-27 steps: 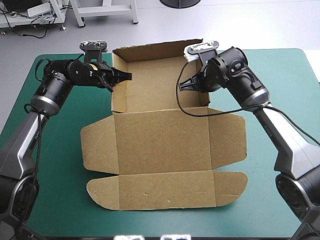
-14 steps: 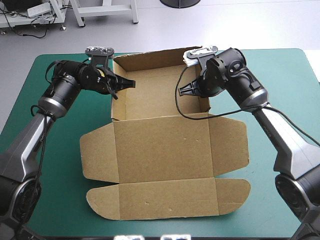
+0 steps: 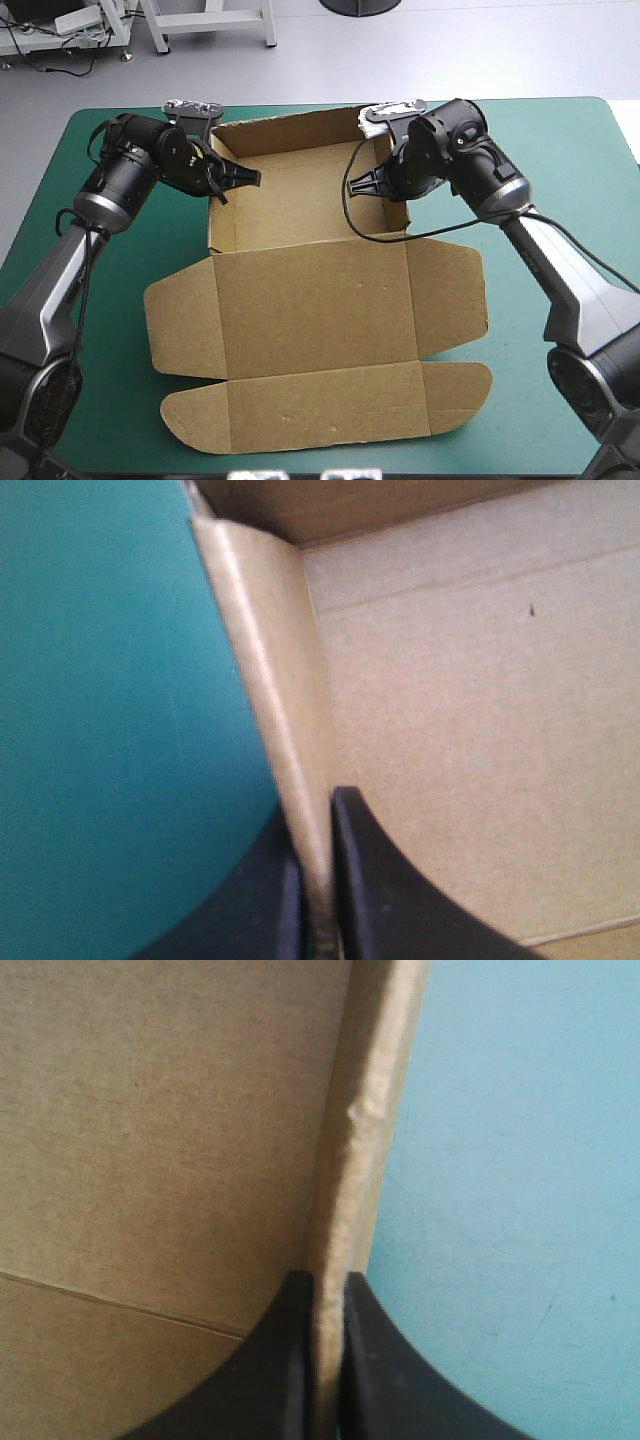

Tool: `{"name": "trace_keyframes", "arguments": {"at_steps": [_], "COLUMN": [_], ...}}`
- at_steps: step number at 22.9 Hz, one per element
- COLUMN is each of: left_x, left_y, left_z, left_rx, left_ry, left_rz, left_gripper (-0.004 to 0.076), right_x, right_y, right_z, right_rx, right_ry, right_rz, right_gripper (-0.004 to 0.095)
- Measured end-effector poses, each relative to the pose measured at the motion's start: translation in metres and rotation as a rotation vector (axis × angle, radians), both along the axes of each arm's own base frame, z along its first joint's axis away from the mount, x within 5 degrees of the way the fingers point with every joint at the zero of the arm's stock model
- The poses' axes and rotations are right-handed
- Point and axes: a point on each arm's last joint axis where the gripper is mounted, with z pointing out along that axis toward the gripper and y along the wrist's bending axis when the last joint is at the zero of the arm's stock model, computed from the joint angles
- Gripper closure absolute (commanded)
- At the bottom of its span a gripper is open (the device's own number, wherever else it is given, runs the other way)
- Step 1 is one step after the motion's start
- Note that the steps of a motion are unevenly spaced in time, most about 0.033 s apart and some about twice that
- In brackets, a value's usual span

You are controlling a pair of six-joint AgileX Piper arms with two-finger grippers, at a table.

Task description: Fold the box

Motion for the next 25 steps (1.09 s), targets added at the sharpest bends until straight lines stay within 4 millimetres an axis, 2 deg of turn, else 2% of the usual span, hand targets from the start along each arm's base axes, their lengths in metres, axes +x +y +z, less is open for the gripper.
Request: {"name": "trace_keyframes", "arguments": {"at_steps": [8,11,15,19,25], "left_x": [0.0,0.01,0.02,0.028,0.046], "left_y": [0.003,0.0,-0.003,-0.007,-0.013], "left_z": [0.007,-0.011,-0.028,-0.043,-0.073], "left_rx": [0.041,0.077,0.088,0.1,0.104], "left_ry": [-0.011,0.055,0.097,0.132,0.181], "left_rz": [0.006,0.007,0.006,0.004,-0.007], "left_gripper": [0.0729,0.0729,0.0729,0.0729,0.0729], "right_x": [0.003,0.008,0.012,0.021,0.036], "right_y": [0.005,0.011,0.013,0.018,0.005], "right_z": [-0.009,-0.03,-0.04,-0.061,-0.079], "right_rx": [0.009,-0.011,-0.024,-0.054,-0.042], "right_ry": [0.033,0.091,0.113,0.162,0.219], "right_rz": [0.001,-0.003,-0.008,-0.013,-0.055], "right_gripper": [0.091,0.091,0.091,0.0911,0.0912]}}
